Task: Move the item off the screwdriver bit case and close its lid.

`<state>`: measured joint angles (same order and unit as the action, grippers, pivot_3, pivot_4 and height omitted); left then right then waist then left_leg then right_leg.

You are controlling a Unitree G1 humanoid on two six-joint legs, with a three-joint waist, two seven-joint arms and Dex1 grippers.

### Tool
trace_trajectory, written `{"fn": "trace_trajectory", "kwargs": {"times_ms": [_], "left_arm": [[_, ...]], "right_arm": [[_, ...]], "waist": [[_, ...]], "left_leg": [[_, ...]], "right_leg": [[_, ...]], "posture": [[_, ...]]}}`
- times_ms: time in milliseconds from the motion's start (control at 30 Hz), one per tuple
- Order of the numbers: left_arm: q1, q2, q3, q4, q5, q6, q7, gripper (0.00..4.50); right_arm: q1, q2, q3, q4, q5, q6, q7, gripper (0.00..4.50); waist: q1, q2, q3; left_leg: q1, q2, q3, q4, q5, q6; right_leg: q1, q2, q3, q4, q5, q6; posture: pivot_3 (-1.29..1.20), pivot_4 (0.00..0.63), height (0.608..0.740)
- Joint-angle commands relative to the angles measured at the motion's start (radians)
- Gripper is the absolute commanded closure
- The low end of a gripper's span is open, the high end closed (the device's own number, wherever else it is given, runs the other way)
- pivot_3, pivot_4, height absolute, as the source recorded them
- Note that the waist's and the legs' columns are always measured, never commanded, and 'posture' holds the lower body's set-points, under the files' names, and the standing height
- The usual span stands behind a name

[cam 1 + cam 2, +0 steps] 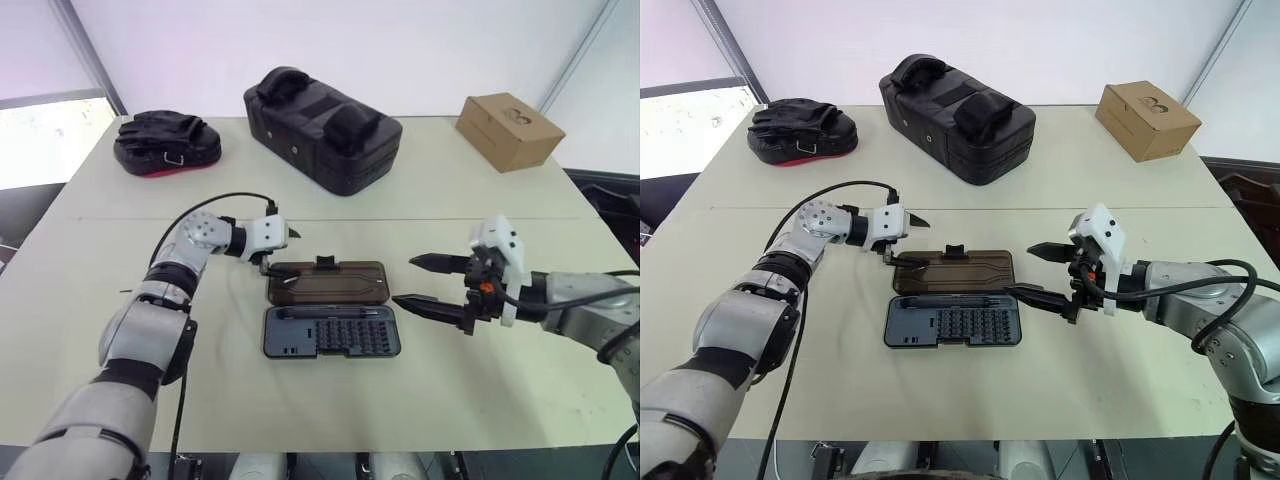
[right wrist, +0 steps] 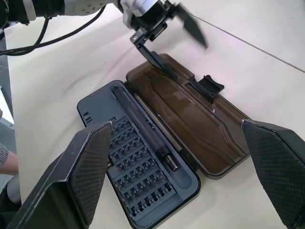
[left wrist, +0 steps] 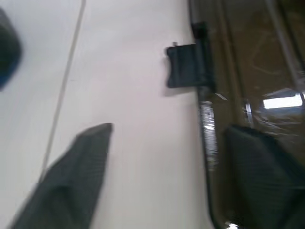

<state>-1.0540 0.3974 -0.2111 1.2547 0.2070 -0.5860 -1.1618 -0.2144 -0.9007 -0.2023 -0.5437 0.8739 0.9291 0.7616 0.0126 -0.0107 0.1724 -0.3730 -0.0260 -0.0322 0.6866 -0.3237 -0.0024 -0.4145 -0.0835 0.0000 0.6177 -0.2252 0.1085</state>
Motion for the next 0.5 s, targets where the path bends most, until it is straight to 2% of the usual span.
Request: {"fn": "trace_trajectory", "kwargs": {"times_ms": [33,167,267,367,500], "left_arm": [[-0.003,-0.012,0.042,0.02,-0.033,0.071,0.018,0.65],[-0.036,-0.019,0.201,-0.031,-0.216,0.232,-0.059,0.65],[0.006,0.003,0.251,-0.212,-0.322,0.336,-0.181,0.65],[0.152,0.057,0.24,-0.598,-0.417,0.545,-0.248,0.65],[0.423,0.181,0.223,-1.147,-0.542,0.855,-0.232,0.65]], "right_arm": [[-0.019,0.009,-0.001,0.0,-0.005,-0.021,0.003,0.0],[-0.048,0.021,-0.024,0.025,0.022,-0.017,0.006,0.0],[-0.077,0.023,-0.034,0.051,0.046,-0.006,0.016,0.0],[-0.093,0.016,-0.029,0.065,0.052,-0.006,0.033,0.0],[-0.116,0.02,0.003,0.098,0.029,-0.021,0.056,0.0]], "waist": [[0.0,0.0,0.0],[-0.002,-0.002,0.001],[-0.003,-0.002,0.001],[-0.01,-0.001,0.001],[-0.03,0.0,0.001]], "left_leg": [[0.0,0.0,0.0,0.0,0.0,0.0],[-0.003,0.0,0.0,0.0,0.0,0.0],[-0.006,0.0,0.001,0.0,0.0,0.0],[-0.01,0.001,0.001,0.0,0.0,-0.001],[-0.011,0.002,0.001,-0.002,0.0,-0.001]], "right_leg": [[0.0,0.0,0.0,0.0,0.0,0.0],[-0.003,0.0,0.0,0.001,0.0,0.0],[-0.007,0.0,0.0,0.001,0.0,0.0],[-0.012,0.0,0.0,0.002,0.0,0.0],[-0.013,0.001,0.002,0.002,0.0,0.0]], "posture": [[0.0,0.15,0.74],[0.0,0.15,0.74],[0.0,0.15,0.74],[0.0,0.15,0.74],[0.0,0.15,0.74]]}}
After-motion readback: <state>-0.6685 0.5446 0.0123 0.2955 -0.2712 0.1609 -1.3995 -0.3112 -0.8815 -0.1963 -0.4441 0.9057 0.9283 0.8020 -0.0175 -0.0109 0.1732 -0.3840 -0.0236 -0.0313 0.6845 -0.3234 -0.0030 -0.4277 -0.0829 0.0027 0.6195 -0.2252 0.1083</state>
